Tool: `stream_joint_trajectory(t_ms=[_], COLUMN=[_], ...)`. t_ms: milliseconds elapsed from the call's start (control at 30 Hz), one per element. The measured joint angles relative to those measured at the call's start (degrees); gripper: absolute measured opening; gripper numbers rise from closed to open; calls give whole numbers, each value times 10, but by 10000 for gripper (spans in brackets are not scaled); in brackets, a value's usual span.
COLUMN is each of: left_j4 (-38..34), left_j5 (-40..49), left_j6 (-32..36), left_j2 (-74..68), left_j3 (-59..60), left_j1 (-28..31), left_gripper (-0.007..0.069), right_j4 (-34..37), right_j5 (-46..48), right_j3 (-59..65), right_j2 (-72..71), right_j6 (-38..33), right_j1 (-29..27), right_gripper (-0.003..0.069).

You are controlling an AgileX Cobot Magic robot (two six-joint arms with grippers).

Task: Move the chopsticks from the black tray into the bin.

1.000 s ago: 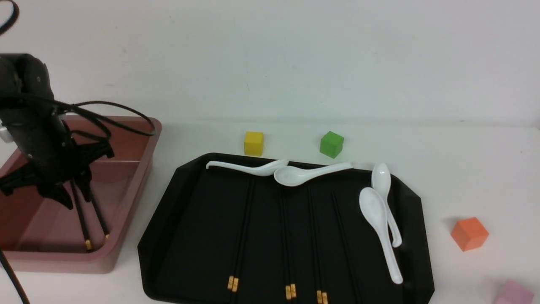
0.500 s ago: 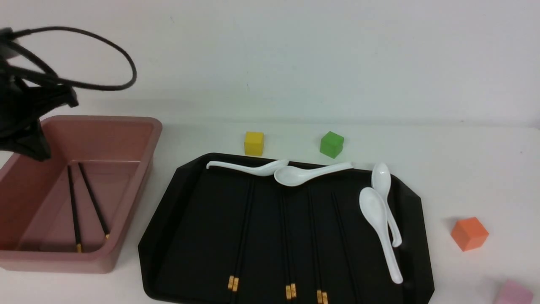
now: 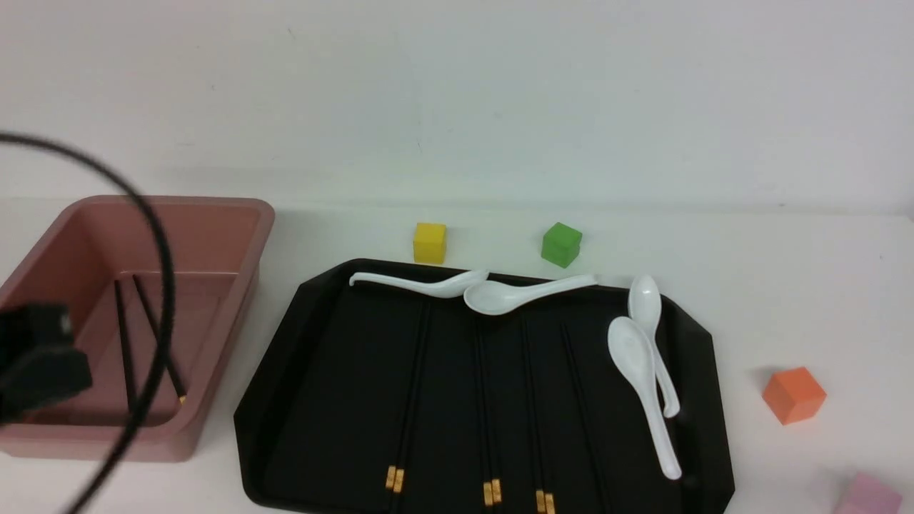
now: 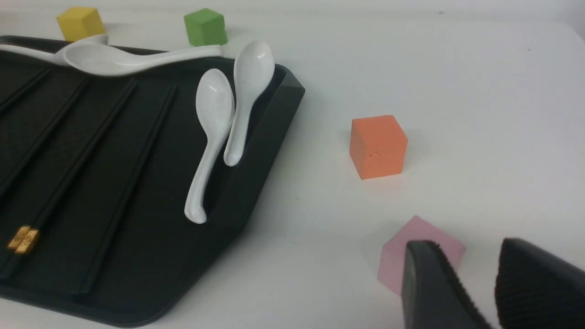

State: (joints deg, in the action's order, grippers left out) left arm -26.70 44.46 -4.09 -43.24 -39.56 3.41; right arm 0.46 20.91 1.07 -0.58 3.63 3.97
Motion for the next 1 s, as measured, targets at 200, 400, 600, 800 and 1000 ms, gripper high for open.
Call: stream_joint_trajectory(t_ms=[200, 400, 600, 800, 1000], left_j4=[-119, -167, -174, -175, -175], left_j5=[-62, -103, -108, -108, -108], left_j6=[136, 200, 209, 209, 209], left_j2=[135, 196, 206, 206, 206], left_j3=[142, 177, 180, 180, 180], left_j1=[0, 0, 0, 0, 0], left_gripper=[-13, -13, -13, -13, -13], right_j4=[0, 0, 0, 0, 0], right_j5=[0, 0, 0, 0, 0], right_j3=[0, 0, 0, 0, 0], right_j2=[0, 0, 0, 0, 0], right_j6=[0, 0, 0, 0, 0], right_j1=[0, 0, 0, 0, 0], right_gripper=[239, 239, 239, 239, 239])
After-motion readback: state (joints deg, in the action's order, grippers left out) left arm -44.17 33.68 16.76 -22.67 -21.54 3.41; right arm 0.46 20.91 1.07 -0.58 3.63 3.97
